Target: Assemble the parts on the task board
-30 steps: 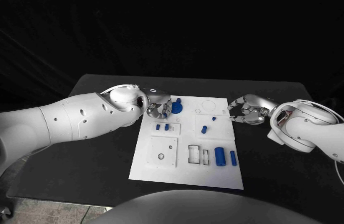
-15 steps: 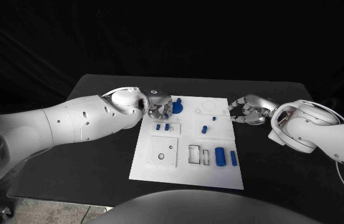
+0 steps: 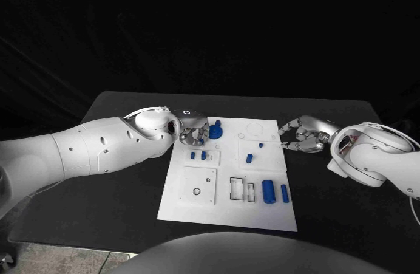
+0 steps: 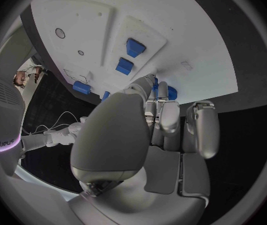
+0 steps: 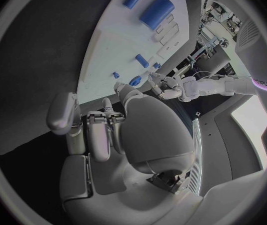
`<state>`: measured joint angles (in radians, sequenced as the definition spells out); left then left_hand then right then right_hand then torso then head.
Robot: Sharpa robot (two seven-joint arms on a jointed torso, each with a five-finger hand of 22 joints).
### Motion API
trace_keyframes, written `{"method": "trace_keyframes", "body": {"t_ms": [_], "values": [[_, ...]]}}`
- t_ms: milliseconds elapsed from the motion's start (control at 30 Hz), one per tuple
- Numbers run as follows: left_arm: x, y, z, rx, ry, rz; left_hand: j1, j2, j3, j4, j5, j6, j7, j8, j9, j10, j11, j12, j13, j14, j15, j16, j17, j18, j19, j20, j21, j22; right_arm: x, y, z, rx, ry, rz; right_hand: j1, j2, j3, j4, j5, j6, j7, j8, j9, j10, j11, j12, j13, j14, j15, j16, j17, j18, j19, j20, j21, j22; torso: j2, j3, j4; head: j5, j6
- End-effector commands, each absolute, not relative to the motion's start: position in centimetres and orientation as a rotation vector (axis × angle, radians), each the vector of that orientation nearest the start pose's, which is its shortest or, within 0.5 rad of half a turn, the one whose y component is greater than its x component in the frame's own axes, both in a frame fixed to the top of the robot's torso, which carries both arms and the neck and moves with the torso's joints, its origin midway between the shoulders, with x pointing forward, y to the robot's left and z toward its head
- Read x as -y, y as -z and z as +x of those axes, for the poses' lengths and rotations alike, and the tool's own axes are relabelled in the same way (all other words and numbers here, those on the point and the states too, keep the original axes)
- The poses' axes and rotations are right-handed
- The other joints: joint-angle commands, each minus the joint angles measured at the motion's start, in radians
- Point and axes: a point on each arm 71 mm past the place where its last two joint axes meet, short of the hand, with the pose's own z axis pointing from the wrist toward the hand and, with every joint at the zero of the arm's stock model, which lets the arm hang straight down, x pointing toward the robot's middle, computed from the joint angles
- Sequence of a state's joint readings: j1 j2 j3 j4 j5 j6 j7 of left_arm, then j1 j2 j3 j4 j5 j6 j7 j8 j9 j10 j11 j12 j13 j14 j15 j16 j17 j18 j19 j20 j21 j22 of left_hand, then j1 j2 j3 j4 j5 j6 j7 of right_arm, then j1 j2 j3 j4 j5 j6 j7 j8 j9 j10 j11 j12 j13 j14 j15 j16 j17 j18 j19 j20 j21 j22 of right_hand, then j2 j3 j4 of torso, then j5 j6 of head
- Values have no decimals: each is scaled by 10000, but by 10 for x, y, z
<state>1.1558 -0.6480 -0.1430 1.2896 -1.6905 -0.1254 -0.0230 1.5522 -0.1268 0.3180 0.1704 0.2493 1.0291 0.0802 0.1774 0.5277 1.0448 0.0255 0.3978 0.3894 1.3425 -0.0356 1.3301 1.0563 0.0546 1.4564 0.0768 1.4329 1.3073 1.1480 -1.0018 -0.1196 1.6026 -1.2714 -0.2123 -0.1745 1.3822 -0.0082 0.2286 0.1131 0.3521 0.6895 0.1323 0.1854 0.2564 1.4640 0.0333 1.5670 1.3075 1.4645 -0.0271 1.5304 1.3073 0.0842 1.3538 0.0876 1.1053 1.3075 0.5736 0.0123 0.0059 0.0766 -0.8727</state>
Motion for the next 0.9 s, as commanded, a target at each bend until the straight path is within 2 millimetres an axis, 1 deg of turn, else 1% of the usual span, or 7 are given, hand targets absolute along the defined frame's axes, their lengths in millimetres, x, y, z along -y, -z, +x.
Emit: {"method": "trace_keyframes", "body": {"t_ms": [33, 567, 900], "values": [[-161, 267, 491, -18778, 5027, 5686, 17, -83, 12, -50, -32, 64, 5, -24, -11, 64, -16, -40, -17, -29, -21, -47, -16, -169, 16, 21, 10, 2137, 260, 242, 442, -19896, -5751, 614, -25, 32, 60, 4, 60, 23, -9, -64, -9, 1068, 53, 38, 2633, 835, 61, -33, 2385, 163, -64, 0, -64, 1293, 1, -1, 4, -3, 1], [-163, 269, 490, -18872, 4946, 5662, -20, -106, 7, -39, -69, 58, 1, -42, -33, 55, -13, -74, -40, -67, -30, -83, -86, -160, -10, 15, -20, 2125, 260, 243, 442, -19931, -5761, 623, -20, 28, 69, -4, 62, 20, -9, -66, -12, 1068, 53, 38, 2633, 834, 61, -34, 2384, 165, -68, 1, -73, 1291, 5, -8, -3, 2, 1], [-160, 271, 489, -18857, 5062, 5703, -25, -106, 8, -37, -77, 55, 0, -47, -38, 60, -14, -77, -43, -60, -32, -75, -71, -163, -1, 14, -9, 2130, 260, 243, 441, -19942, -5758, 633, -14, 28, 77, -10, 63, 20, -9, -67, -14, 1068, 53, 38, 2633, 832, 61, -37, 2382, 165, -68, 1, -75, 1291, 4, -1, -2, -16, 1]]}}
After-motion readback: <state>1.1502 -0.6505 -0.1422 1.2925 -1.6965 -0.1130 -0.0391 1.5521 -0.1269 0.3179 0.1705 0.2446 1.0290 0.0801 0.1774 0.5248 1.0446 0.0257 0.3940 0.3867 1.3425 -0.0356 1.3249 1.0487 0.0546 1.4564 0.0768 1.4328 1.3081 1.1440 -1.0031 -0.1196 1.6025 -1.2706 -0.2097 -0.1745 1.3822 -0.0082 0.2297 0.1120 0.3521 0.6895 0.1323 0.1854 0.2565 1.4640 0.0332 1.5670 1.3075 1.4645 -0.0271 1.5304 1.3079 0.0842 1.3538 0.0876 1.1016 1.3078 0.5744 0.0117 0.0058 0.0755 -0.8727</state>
